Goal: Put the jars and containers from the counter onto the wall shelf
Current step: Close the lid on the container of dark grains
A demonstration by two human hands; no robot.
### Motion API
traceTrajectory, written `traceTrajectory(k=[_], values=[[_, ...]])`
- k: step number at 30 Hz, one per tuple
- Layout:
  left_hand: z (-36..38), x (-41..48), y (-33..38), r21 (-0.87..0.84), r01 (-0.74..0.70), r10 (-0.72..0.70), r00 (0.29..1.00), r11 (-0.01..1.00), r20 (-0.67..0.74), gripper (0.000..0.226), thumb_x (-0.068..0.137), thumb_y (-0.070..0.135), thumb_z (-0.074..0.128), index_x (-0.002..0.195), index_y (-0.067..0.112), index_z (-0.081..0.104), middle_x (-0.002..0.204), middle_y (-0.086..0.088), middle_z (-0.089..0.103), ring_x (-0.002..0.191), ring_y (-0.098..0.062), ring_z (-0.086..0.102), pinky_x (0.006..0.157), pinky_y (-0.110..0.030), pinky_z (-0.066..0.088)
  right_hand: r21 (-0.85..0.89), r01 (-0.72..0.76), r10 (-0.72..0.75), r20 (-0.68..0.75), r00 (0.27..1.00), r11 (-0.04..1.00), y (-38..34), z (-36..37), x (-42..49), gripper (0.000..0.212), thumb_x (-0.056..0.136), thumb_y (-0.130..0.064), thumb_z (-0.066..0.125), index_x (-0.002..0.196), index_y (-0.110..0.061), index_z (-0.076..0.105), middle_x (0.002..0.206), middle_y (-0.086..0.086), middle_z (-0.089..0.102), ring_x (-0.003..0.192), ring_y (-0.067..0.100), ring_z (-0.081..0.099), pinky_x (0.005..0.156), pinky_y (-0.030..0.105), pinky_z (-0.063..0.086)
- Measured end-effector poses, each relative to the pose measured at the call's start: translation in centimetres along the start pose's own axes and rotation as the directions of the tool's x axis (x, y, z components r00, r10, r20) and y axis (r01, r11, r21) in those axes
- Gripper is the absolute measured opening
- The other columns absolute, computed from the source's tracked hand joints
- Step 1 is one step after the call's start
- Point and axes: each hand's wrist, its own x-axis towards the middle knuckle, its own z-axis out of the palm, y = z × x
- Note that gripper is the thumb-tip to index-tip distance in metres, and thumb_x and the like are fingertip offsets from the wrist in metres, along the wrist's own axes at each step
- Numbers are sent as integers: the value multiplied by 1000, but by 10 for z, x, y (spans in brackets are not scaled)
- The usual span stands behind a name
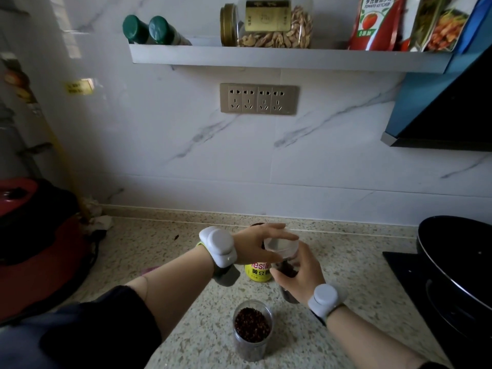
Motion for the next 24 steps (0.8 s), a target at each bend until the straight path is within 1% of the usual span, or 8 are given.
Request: traceTrajectory(k=[3,5,8,11,14,18,21,24], values=[[11,8,22,-12,58,-59,989,998,-137,66,73,45,69,131,38,38,134,7,53,119,-13,51,99,-31,40,-7,46,-46,8,999,999,-13,12,2,47,65,-24,72,105,-27,47,97,-1,55,86,8,54,72,11,41],[18,14,32,116,27,-4,980,993,-200,59,74,43,67,127,32,43,123,8,62,111,-13,58,94,-29,43,-10,64,-63,85,994,998,-22,19,2,50,67,-28,68,111,-22,46,100,-3,52,90,7,52,74,20,42],[14,13,27,186,14,38,961,982,-274,61,78,35,64,133,28,39,135,0,53,119,-20,53,98,-35,42,11,79,-79,52,995,997,-27,18,6,43,67,-23,71,105,-12,55,97,-3,55,87,9,57,70,11,42],[1,0,8,76,60,-32,945,995,-326,84,67,41,76,138,25,33,152,-1,28,134,-21,37,110,-39,31,47,43,-41,-44,998,998,-27,10,10,43,63,-19,78,98,-22,53,92,-7,56,81,-1,56,64,1,40],[-11,-16,-11,-31,139,-142,942,990,-305,89,64,37,79,138,25,30,148,-3,34,126,-19,44,104,-32,37,87,1,4,-52,999,996,-24,8,13,57,61,-24,81,104,-30,44,95,3,61,82,9,59,62,7,44],[-4,-24,-4,-44,168,-174,949,985,-263,81,70,50,70,137,29,30,138,-3,46,121,-20,48,95,-30,39,-1,70,-70,-14,997,998,-32,25,17,49,61,-33,71,103,-31,46,97,-3,56,90,19,57,70,22,46],[9,-16,12,-100,282,-295,828,954,-478,63,76,61,55,129,27,44,132,-5,49,119,-24,48,96,-35,40,-5,133,-133,45,990,991,-47,41,24,41,66,-37,64,102,-41,46,95,-13,58,95,5,56,74,20,46],[4,-18,14,-97,348,-320,670,932,-669,45,77,58,56,109,26,59,113,-4,61,102,-22,58,80,-29,43,-4,193,-192,73,979,981,-59,52,29,41,71,-43,60,107,-30,46,97,-12,58,94,-4,53,73,13,38]])
